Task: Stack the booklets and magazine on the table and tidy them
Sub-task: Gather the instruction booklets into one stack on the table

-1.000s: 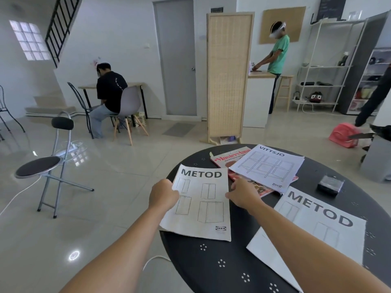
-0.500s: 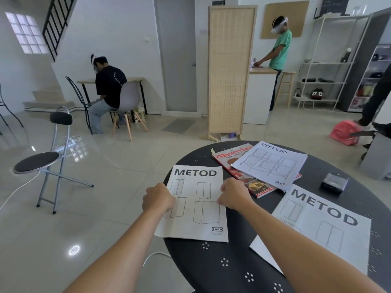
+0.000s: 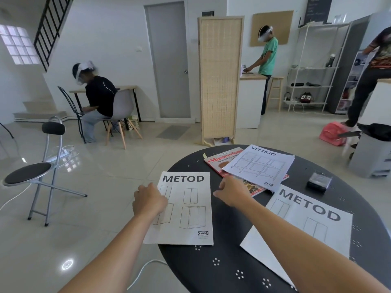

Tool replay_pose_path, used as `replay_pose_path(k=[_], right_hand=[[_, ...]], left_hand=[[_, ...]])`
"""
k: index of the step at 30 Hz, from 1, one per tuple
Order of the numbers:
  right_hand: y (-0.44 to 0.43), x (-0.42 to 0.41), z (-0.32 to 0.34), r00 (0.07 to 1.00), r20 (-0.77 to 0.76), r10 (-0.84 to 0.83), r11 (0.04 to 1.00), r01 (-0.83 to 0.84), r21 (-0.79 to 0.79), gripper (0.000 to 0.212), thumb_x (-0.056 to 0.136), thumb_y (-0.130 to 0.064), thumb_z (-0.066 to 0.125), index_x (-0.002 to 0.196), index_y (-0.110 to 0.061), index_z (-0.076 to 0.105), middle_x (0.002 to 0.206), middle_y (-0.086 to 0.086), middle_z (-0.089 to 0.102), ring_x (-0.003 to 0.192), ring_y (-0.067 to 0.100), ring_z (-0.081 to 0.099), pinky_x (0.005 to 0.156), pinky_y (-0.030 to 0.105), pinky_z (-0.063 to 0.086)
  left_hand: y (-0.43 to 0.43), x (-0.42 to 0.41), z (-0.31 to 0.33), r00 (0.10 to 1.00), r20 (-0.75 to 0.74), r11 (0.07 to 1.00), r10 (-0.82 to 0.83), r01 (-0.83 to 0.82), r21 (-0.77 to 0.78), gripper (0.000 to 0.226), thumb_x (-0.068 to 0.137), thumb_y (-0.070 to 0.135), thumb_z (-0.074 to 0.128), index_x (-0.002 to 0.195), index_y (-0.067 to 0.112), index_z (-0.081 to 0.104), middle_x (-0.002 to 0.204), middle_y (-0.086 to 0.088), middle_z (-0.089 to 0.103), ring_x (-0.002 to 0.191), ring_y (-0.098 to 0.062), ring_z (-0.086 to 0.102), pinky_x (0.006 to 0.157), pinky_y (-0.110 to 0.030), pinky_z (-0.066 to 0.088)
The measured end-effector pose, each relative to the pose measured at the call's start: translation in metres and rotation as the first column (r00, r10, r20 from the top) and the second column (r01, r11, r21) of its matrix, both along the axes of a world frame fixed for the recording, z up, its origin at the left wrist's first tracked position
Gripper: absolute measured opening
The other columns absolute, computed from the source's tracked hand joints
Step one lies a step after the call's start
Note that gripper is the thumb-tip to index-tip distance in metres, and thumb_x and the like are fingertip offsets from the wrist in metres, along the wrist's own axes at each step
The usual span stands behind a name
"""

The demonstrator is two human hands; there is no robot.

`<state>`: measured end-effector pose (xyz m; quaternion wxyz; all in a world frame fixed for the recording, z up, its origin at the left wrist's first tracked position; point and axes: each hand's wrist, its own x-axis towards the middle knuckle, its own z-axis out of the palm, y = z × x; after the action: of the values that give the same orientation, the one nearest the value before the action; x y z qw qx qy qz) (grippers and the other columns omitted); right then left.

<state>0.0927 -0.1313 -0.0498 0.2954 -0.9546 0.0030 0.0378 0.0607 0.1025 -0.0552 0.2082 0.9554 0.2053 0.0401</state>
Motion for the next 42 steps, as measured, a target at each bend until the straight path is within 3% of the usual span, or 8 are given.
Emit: replay_pose_path(k=[6, 11, 15, 19, 26, 31, 33, 42], right_hand=[[-0.068, 0.003, 0.028, 0.988, 0.061, -0.142, 0.987, 0.146, -0.068, 0.025, 0.087, -0.035, 0.063, 0.095, -0.011, 0.066, 0.092, 0.005, 0.069, 0.083, 0.022, 0.066, 0.075, 0.036, 0.057], [-0.120, 0.006, 0.035, 0.960, 0.023, -0.280, 0.956, 0.281, -0.082, 0.029, 0.085, -0.030, 0.060, 0.066, -0.011, 0.048, 0.066, 0.004, 0.055, 0.056, 0.019, 0.052, 0.052, 0.026, 0.045], [-0.144, 0.009, 0.032, 0.936, -0.063, -0.346, 0.938, 0.345, -0.031, 0.024, 0.085, -0.028, 0.060, 0.078, -0.007, 0.052, 0.074, 0.007, 0.062, 0.059, 0.020, 0.059, 0.051, 0.027, 0.050], [-0.156, 0.019, 0.024, 0.901, -0.144, -0.409, 0.907, 0.418, 0.042, 0.021, 0.087, -0.024, 0.057, 0.098, -0.007, 0.054, 0.067, 0.012, 0.066, 0.053, 0.022, 0.063, 0.051, 0.028, 0.053], [-0.169, 0.045, 0.007, 0.864, -0.206, -0.458, 0.800, 0.503, 0.327, 0.040, 0.084, -0.020, 0.064, 0.117, 0.003, 0.060, 0.115, 0.024, 0.066, 0.105, 0.038, 0.066, 0.089, 0.048, 0.056], [-0.171, 0.060, 0.005, 0.816, -0.351, -0.458, 0.637, 0.577, 0.511, 0.047, 0.088, -0.017, 0.063, 0.129, -0.004, 0.045, 0.107, 0.015, 0.066, 0.090, 0.029, 0.068, 0.065, 0.037, 0.060], [-0.171, 0.065, 0.004, 0.799, -0.385, -0.462, 0.576, 0.600, 0.555, 0.050, 0.087, -0.017, 0.065, 0.129, -0.002, 0.042, 0.105, 0.017, 0.065, 0.086, 0.025, 0.065, 0.074, 0.039, 0.060], [-0.169, 0.067, -0.003, 0.798, -0.393, -0.458, 0.492, 0.595, 0.635, 0.005, 0.089, 0.001, 0.052, 0.084, -0.001, 0.053, 0.061, 0.010, 0.053, 0.048, 0.016, 0.045, 0.043, 0.025, 0.041]], left_hand=[[-0.049, 0.016, 0.014, 0.975, 0.156, 0.986, -0.159, 0.165, -0.022, 0.016, 0.088, 0.021, 0.055, 0.099, 0.009, 0.057, 0.118, -0.013, 0.054, 0.107, -0.032, 0.051, 0.073, -0.035, 0.043], [-0.098, 0.034, 0.021, 0.951, 0.173, 0.965, -0.257, 0.263, -0.015, 0.030, 0.092, 0.025, 0.059, 0.117, 0.009, 0.061, 0.124, -0.012, 0.054, 0.105, -0.029, 0.057, 0.073, -0.036, 0.046], [-0.132, 0.050, 0.019, 0.911, 0.172, 0.926, -0.375, 0.377, 0.019, 0.038, 0.093, 0.027, 0.060, 0.128, 0.012, 0.060, 0.131, -0.009, 0.053, 0.119, -0.027, 0.051, 0.090, -0.038, 0.046], [-0.164, 0.065, 0.015, 0.844, 0.142, 0.855, -0.518, 0.509, 0.099, 0.036, 0.094, 0.029, 0.059, 0.127, 0.015, 0.062, 0.133, -0.006, 0.054, 0.118, -0.022, 0.051, 0.081, -0.031, 0.043], [-0.205, 0.089, 0.001, 0.680, 0.041, 0.677, -0.732, 0.720, 0.152, 0.022, 0.094, 0.022, 0.050, 0.111, 0.015, 0.062, 0.119, 0.001, 0.056, 0.114, -0.020, 0.050, 0.093, -0.037, 0.046], [-0.215, 0.098, -0.010, 0.652, -0.082, 0.632, -0.754, 0.754, 0.182, 0.012, 0.099, 0.028, 0.043, 0.099, 0.022, 0.053, 0.120, 0.000, 0.061, 0.112, -0.021, 0.054, 0.092, -0.041, 0.040], [-0.216, 0.097, -0.017, 0.662, -0.086, 0.643, -0.744, 0.745, 0.178, 0.017, 0.099, 0.030, 0.043, 0.103, 0.020, 0.056, 0.120, -0.002, 0.063, 0.109, -0.023, 0.057, 0.085, -0.038, 0.038], [-0.210, 0.091, -0.024, 0.693, 0.039, 0.693, -0.720, 0.714, 0.103, 0.029, 0.097, 0.027, 0.051, 0.120, 0.016, 0.065, 0.122, -0.003, 0.066, 0.111, -0.022, 0.059, 0.094, -0.041, 0.049]])
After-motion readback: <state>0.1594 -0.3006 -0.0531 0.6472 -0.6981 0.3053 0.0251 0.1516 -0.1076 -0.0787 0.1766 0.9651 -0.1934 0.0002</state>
